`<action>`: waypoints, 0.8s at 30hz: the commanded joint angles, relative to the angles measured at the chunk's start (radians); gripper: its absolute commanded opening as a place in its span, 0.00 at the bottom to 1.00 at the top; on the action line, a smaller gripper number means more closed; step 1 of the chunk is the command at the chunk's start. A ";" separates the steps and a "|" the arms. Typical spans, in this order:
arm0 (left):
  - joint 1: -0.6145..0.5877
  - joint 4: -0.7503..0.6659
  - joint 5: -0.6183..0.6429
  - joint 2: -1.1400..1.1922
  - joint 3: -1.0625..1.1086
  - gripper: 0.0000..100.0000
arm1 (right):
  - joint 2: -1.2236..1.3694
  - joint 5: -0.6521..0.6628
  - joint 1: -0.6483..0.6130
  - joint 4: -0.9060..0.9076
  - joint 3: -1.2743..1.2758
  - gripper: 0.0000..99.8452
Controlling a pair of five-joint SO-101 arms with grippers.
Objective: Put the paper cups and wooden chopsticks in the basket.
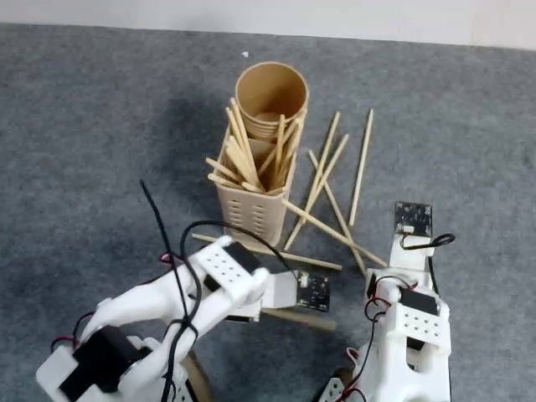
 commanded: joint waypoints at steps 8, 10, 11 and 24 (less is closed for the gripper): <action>0.030 0.328 0.012 -0.157 -0.326 0.01 | -0.005 -0.003 -0.008 -0.012 -0.018 0.10; 0.047 0.430 0.028 -0.202 -0.446 0.01 | -0.005 -0.003 -0.008 -0.012 -0.018 0.10; 0.058 0.473 0.052 -0.223 -0.518 0.01 | -0.005 -0.003 -0.008 -0.012 -0.018 0.10; 0.025 0.701 0.316 -0.209 -1.535 0.01 | -0.005 -0.003 -0.012 -0.012 -0.018 0.10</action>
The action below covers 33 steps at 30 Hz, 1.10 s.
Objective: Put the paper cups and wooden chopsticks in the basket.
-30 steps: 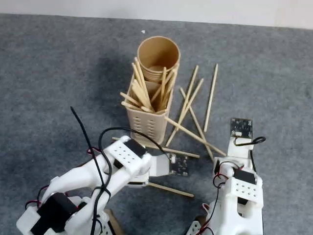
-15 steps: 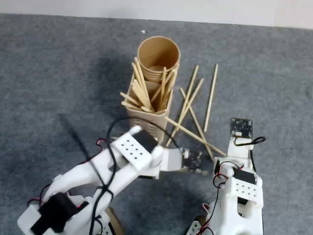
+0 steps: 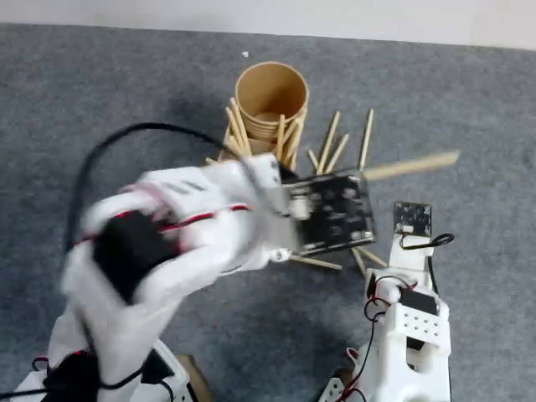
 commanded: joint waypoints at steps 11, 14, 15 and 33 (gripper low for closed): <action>-0.211 -0.434 0.316 0.077 -0.039 0.00 | -0.005 -0.003 -0.005 -0.012 -0.018 0.10; -0.271 -0.529 0.445 0.077 0.065 0.00 | -0.005 -0.003 -0.005 -0.012 -0.018 0.10; -0.292 -0.555 0.482 0.076 0.107 0.00 | -0.005 -0.003 -0.005 -0.012 -0.018 0.10; -0.390 -1.005 0.569 -0.147 0.863 0.08 | -0.002 -0.003 -0.008 -0.012 -0.018 0.10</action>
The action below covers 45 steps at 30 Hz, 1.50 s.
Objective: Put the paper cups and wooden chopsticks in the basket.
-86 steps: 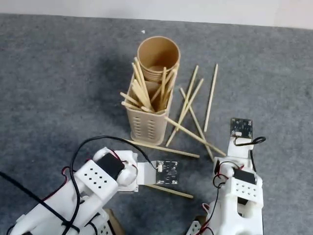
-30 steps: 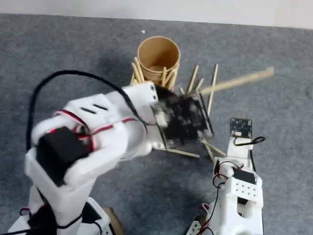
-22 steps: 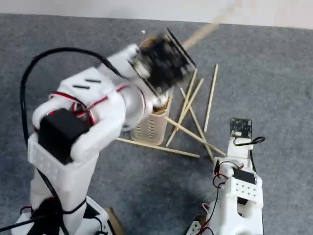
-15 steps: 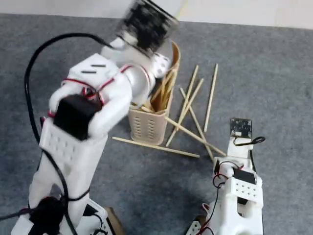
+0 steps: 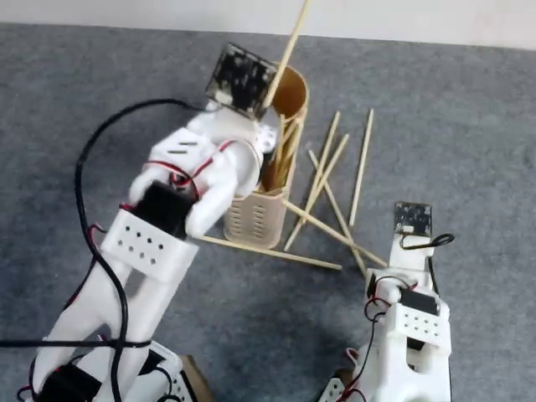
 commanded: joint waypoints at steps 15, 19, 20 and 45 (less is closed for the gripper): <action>-0.062 -0.032 0.009 -0.042 -0.081 0.15 | -0.002 -0.003 -0.010 -0.012 -0.018 0.10; -0.062 0.000 0.009 -0.097 -0.119 0.15 | -0.002 -0.003 -0.010 -0.012 -0.018 0.10; -0.062 0.000 0.009 -0.111 -0.124 0.15 | -0.002 -0.003 -0.010 -0.012 -0.018 0.10; -0.110 -0.035 0.011 0.432 -0.567 0.15 | -0.002 -0.003 -0.010 -0.012 -0.018 0.10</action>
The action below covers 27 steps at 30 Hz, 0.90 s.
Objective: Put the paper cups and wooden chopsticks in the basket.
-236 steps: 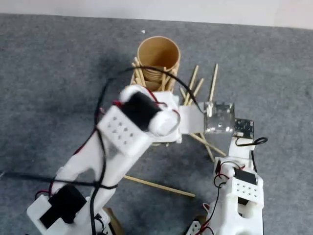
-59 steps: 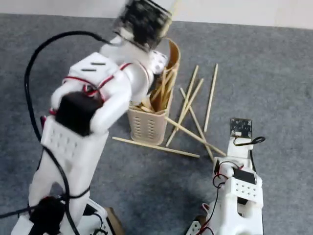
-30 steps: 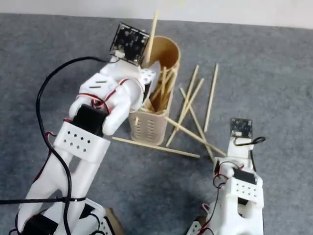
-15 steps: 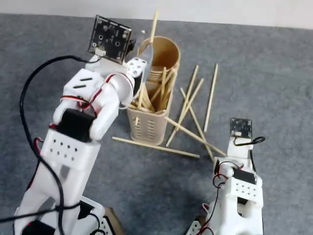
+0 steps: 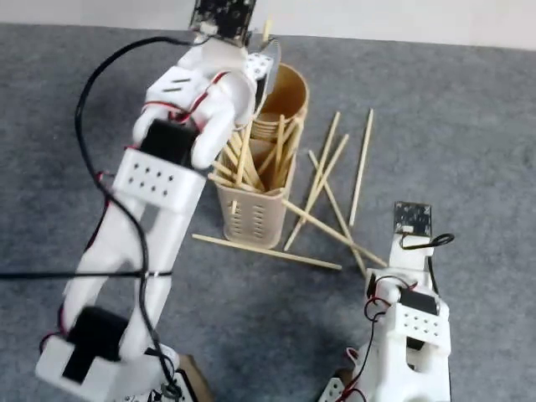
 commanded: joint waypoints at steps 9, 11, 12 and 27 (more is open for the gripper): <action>-0.005 0.068 -0.124 0.099 -0.220 0.04 | -0.002 -0.003 -0.010 -0.013 -0.018 0.10; -0.002 0.068 -0.172 0.099 -0.248 0.01 | -0.002 -0.003 -0.010 -0.013 -0.018 0.10; 0.002 0.068 -0.176 0.099 -0.260 0.01 | -0.004 -0.003 -0.010 -0.013 -0.018 0.10; 0.007 0.068 -0.180 0.101 -0.423 0.01 | -0.002 -0.003 -0.010 -0.013 -0.018 0.10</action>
